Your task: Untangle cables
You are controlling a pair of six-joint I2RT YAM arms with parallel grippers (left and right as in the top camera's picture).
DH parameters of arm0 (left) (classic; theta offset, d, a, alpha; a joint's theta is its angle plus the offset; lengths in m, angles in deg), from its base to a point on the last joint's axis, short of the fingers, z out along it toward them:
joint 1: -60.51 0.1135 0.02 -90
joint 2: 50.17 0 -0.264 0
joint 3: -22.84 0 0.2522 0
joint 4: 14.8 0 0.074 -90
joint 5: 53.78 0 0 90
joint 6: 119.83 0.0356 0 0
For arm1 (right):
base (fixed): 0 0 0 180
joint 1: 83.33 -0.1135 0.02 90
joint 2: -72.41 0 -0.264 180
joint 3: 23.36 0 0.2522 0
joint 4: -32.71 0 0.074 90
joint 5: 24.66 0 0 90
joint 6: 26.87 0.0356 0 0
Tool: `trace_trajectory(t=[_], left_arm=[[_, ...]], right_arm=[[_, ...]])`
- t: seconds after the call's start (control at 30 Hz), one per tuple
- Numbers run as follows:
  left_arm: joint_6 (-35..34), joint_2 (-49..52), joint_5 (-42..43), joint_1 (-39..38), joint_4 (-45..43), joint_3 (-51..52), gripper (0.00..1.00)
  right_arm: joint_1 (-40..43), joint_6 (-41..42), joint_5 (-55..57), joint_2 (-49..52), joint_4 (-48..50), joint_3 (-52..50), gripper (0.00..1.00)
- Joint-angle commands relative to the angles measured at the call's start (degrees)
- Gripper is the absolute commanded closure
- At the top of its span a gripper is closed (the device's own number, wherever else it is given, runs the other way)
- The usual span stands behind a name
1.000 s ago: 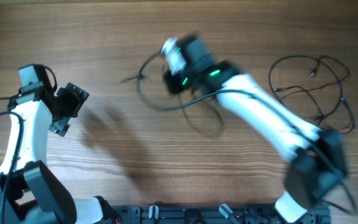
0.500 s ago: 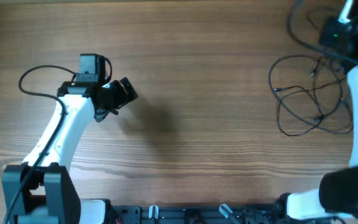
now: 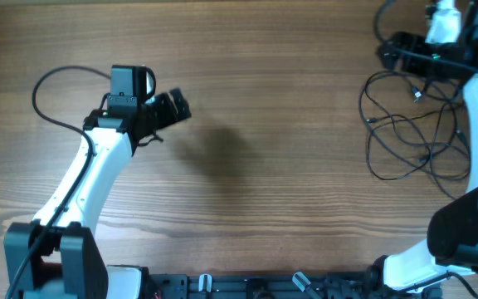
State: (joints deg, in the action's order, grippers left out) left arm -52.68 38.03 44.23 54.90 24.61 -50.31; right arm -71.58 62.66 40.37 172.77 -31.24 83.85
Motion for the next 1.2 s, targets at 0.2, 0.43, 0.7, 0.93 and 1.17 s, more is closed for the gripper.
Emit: trace_trajectory(t=[0.2,0.43,0.7,0.93,1.17], left_arm=[[5.3,-3.9,-9.7,-5.6,19.7,-1.9,0.00],[4.6,-16.6,-8.0,-1.3,33.8,-0.3,0.00],[4.2,-56.6,-6.2,-1.3,22.3,16.4,0.00],[4.2,-63.2,-6.2,-1.3,29.2,16.4,0.00],[4.2,-63.2,-6.2,-1.3,34.6,16.4,0.00]], right_arm=[[-21.9,4.0,18.3,0.6,-9.5,-0.2,0.00],[-21.8,5.2,17.7,-11.5,-12.3,-6.5,0.00],[-21.8,5.8,19.0,-56.2,8.9,-41.9,0.00],[-21.8,5.8,19.0,-66.6,-0.3,-43.3,0.00],[-21.8,5.0,19.3,-65.9,-1.4,-43.3,0.00]])
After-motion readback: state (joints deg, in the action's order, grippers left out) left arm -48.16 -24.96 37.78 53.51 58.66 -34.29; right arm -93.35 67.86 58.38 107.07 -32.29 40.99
